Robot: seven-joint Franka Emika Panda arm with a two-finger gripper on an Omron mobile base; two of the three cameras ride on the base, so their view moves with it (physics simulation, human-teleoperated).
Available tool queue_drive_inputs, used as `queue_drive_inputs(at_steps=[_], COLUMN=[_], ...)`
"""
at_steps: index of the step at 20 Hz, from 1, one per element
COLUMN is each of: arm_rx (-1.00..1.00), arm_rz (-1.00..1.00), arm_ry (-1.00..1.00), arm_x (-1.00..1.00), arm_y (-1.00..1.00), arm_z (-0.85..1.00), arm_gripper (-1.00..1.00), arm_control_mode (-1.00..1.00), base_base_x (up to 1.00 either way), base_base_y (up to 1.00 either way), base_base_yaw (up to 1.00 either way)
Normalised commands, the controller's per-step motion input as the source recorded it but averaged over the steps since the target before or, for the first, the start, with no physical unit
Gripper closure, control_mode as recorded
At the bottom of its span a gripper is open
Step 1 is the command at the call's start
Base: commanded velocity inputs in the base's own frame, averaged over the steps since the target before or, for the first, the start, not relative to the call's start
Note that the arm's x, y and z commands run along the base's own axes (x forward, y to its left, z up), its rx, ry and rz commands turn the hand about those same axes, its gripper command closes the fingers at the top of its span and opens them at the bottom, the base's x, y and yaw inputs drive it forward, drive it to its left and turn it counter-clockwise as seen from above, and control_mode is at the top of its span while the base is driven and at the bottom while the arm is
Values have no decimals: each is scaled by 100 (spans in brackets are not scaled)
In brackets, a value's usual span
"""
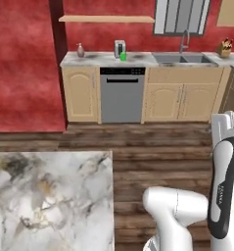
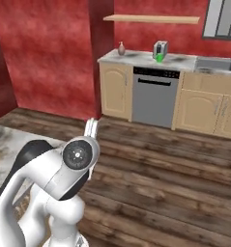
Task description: Move the mug from next to the sink to the open cabinet. Then, move the bowl with the lime to the fridge to clear the area for faucet cleaning.
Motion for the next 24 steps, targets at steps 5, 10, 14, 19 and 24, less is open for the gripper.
queue_drive_inputs(at_steps=[5,10,14,19,24], arm_rx=[0,0,0,0,0], arm_rz=[0,0,0,0,0], arm_ry=[0,0,0,0,0], arm_x=[0,0,0,0,0], arm_y=[0,0,0,0,0], arm_z=[0,0,0,0,0], arm_gripper=[-100,-100,-100,-100,-100], arm_control_mode=[100,100,100,100,100], base_base_x=[100,100,100,100,100], base_base_y=[0,0,0,0,0], base_base_yaw=[0,0,-3,-3,-1])
